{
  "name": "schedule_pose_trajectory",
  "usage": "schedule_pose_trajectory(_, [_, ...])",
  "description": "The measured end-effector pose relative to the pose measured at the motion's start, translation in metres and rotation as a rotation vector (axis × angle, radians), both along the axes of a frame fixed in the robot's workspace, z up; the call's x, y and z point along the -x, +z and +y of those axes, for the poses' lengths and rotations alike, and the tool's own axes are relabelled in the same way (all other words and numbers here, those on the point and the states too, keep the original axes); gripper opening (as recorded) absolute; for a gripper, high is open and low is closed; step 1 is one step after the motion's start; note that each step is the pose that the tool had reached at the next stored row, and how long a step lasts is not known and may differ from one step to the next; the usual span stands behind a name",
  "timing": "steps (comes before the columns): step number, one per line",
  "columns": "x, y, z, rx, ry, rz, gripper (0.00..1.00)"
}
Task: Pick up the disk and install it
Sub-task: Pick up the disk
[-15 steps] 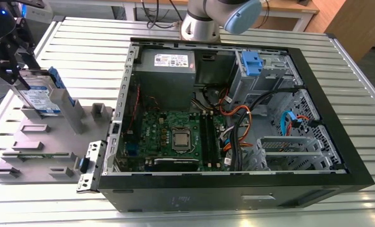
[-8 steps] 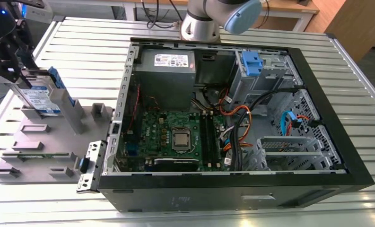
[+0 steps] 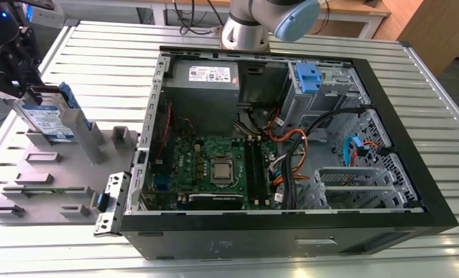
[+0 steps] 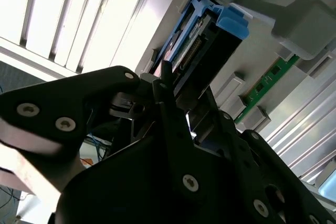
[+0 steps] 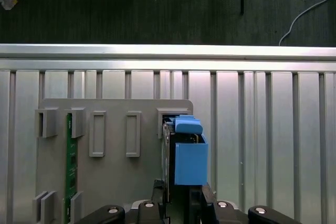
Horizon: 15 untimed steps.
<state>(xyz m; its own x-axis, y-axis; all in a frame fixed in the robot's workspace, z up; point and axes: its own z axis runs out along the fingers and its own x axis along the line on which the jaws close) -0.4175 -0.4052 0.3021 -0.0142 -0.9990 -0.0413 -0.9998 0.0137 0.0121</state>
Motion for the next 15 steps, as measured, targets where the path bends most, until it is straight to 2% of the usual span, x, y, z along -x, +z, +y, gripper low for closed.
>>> schedule_pose_trajectory(15, [0.0, 0.0, 0.0, 0.0035, -0.001, 0.0, 0.4])
